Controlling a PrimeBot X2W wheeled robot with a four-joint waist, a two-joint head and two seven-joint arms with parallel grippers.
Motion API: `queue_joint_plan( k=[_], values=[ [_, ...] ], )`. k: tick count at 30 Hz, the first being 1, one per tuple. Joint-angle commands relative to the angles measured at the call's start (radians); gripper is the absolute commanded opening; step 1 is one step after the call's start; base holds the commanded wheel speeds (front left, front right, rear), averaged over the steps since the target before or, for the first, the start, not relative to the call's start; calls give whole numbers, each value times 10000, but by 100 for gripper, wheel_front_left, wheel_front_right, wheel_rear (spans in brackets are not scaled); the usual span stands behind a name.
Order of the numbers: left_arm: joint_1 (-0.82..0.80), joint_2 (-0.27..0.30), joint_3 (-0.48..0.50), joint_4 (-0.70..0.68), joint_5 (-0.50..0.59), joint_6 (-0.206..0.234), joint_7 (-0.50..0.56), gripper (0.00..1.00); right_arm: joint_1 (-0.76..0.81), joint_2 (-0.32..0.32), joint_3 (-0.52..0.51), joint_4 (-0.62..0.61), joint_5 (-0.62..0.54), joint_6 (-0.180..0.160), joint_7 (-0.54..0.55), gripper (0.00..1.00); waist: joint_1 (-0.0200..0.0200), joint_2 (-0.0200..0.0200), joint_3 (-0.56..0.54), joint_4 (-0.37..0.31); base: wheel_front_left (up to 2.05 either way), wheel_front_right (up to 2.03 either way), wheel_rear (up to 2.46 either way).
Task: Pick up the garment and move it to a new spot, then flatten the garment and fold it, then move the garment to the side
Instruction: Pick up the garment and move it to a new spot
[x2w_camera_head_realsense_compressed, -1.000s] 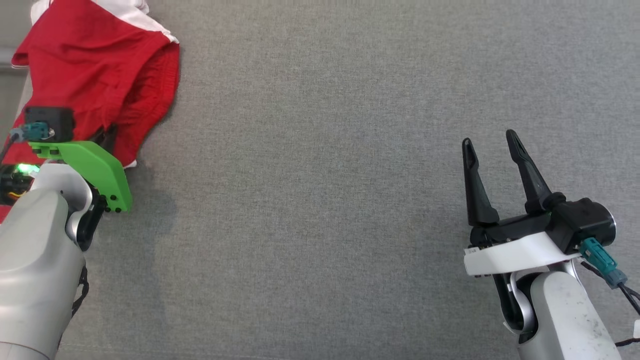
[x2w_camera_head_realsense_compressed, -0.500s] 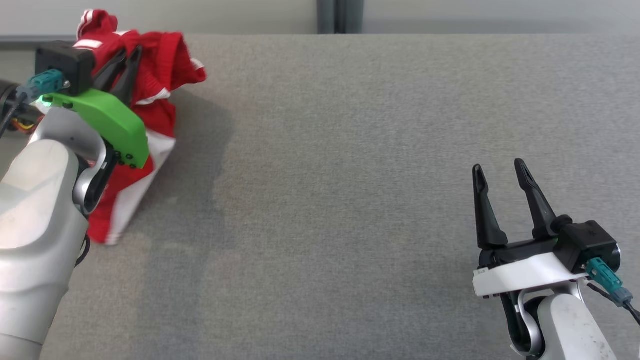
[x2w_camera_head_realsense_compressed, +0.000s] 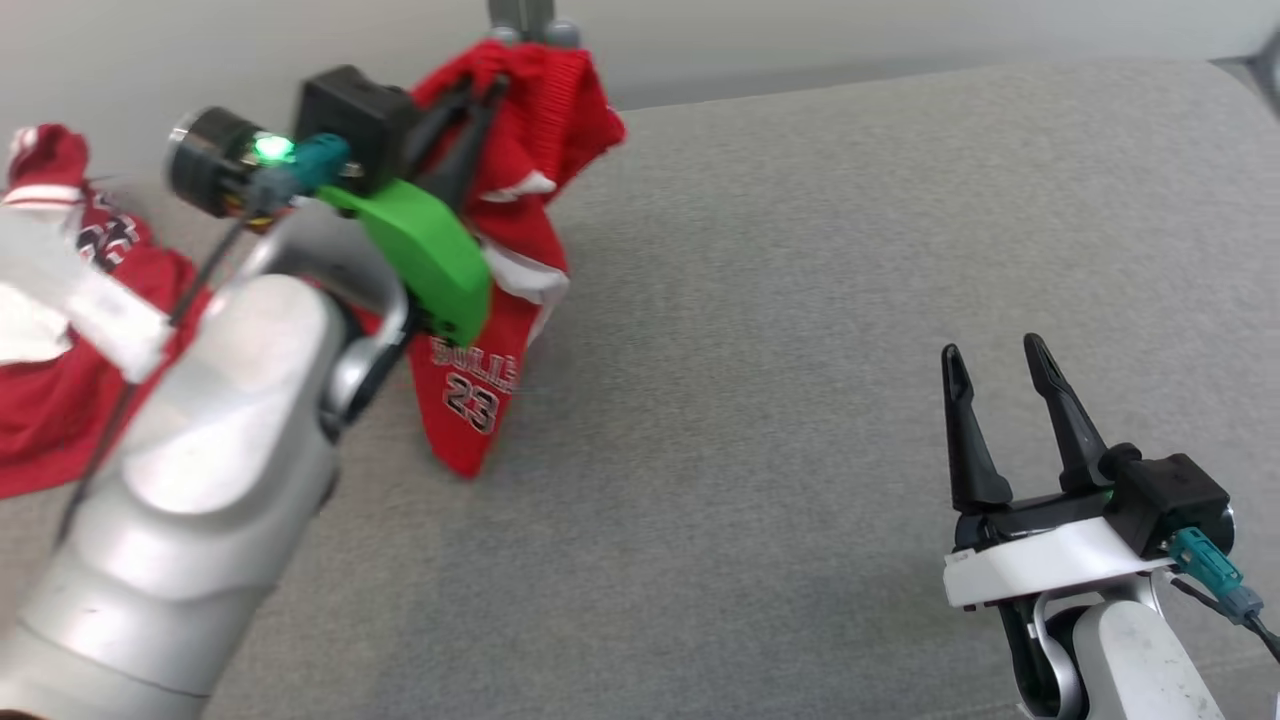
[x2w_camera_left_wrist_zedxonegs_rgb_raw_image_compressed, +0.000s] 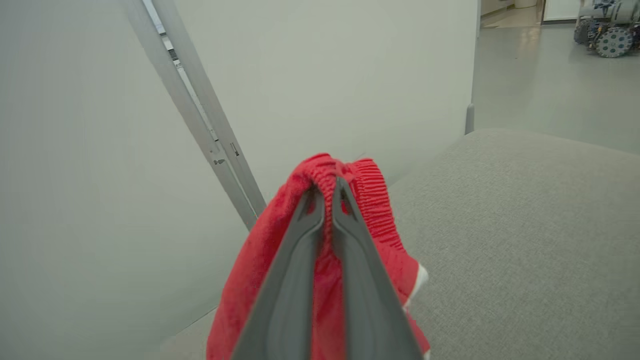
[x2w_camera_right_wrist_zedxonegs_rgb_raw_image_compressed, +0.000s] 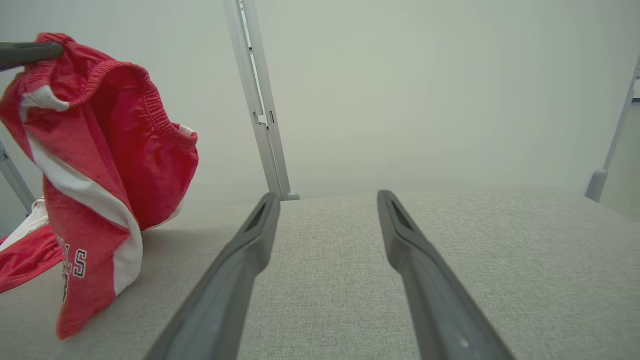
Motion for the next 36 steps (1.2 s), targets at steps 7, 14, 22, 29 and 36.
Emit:
queue_joint_plan(
  k=[7,14,22,29,36],
  values=[
    [-233,-1443,-685,1418,139,51,-622,0,-269,-17,148,-16,364,4,-32,100,0,-1,765,-1697,0,0,0],
    [117,-2414,-1321,2975,255,-135,-1606,0,-325,-12,92,37,542,4,-32,100,0,-1,1255,-2300,0,0,0],
    [543,-2934,-2165,4245,-334,-378,-2513,100,-365,-15,106,87,555,4,-32,100,0,-1,1242,-1995,0,0,0],
    [642,-2952,-2473,4309,-785,-358,-3025,100,-295,-17,4,94,377,4,-32,100,0,-1,977,-1337,0,0,0],
    [1007,-2703,-1991,3875,-839,-78,-3459,100,-229,-18,-158,-45,100,4,-32,100,0,-1,549,-666,0,0,0]
  ],
)
